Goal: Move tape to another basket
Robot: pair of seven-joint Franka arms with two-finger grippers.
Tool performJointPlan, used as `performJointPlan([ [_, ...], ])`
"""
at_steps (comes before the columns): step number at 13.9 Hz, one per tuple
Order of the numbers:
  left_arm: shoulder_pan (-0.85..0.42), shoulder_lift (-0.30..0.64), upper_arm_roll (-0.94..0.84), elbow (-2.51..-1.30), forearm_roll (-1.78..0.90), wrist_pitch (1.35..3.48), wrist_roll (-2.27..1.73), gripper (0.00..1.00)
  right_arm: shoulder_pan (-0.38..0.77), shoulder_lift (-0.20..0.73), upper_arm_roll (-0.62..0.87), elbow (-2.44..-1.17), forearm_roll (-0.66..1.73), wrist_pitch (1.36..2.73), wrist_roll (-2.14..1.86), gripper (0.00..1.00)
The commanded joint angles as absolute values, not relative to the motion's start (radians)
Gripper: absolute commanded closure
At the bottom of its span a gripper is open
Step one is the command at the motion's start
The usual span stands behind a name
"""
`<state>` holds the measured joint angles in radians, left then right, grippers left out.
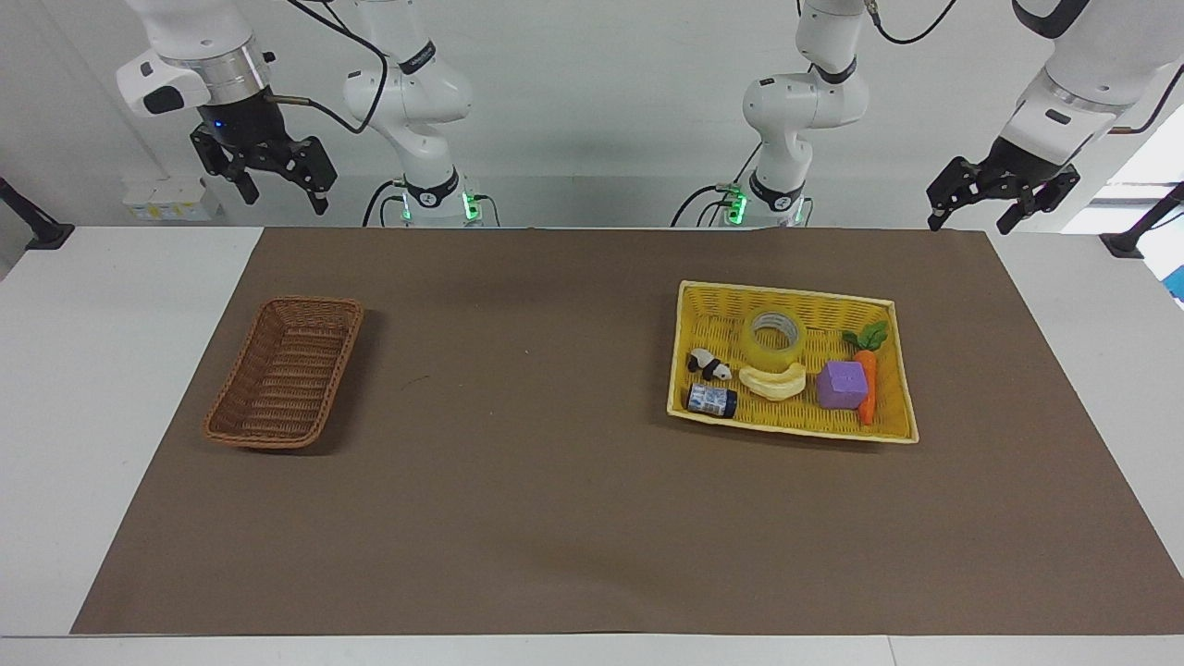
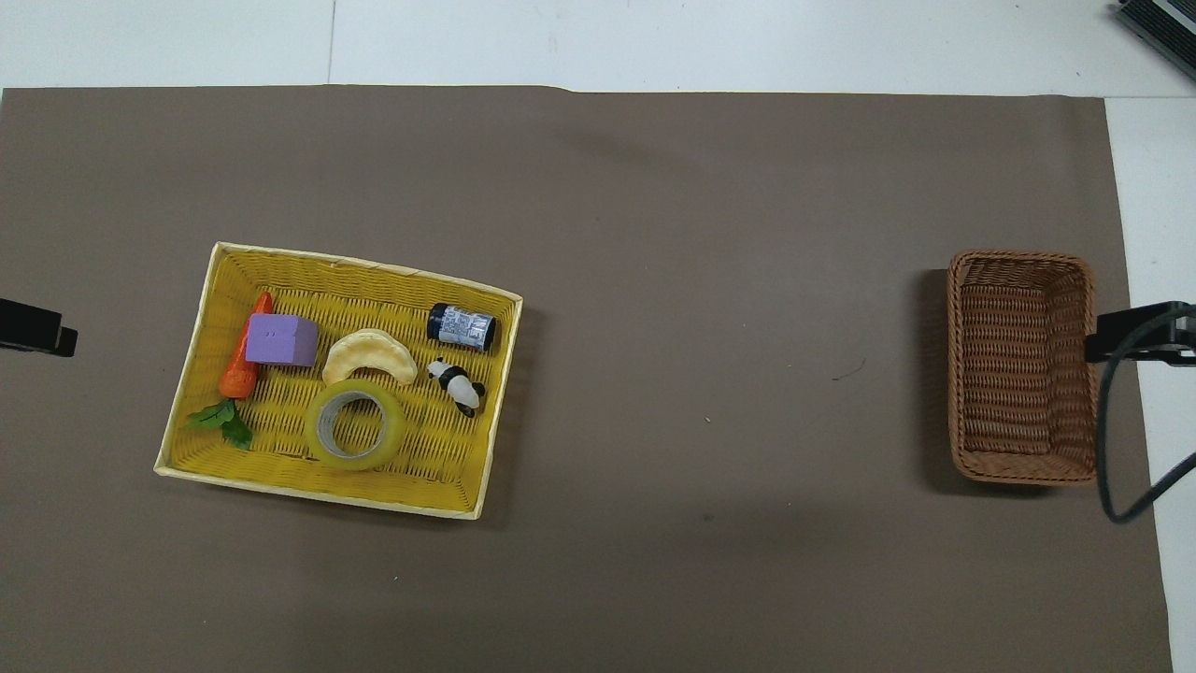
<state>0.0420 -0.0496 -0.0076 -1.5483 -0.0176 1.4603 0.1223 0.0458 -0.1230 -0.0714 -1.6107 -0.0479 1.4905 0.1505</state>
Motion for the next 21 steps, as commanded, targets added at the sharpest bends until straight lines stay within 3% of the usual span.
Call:
performJointPlan([
  [1, 0.058, -0.067, -0.018, -1.574, -0.021, 1.471, 0.120, 0.00, 0.031, -0.137, -0.067, -1.618, -0.021, 1.489, 0.129, 0.00],
  [14, -0.003, -0.072, -0.032, -1.600, -0.017, 1.489, 0.000, 0.00, 0.031, -0.137, -0.067, -1.618, -0.021, 1.488, 0.129, 0.00],
  [19, -0.110, -0.063, -0.032, -1.600, -0.018, 1.494, -0.138, 0.00, 0.031, -0.137, -0.067, -1.618, -0.021, 1.489, 0.129, 0.00],
  [21, -0.124, -0.070, -0.032, -1.672, -0.018, 1.544, -0.167, 0.00, 0.031, -0.137, -0.067, -1.618, -0.021, 1.488, 0.129, 0.00],
])
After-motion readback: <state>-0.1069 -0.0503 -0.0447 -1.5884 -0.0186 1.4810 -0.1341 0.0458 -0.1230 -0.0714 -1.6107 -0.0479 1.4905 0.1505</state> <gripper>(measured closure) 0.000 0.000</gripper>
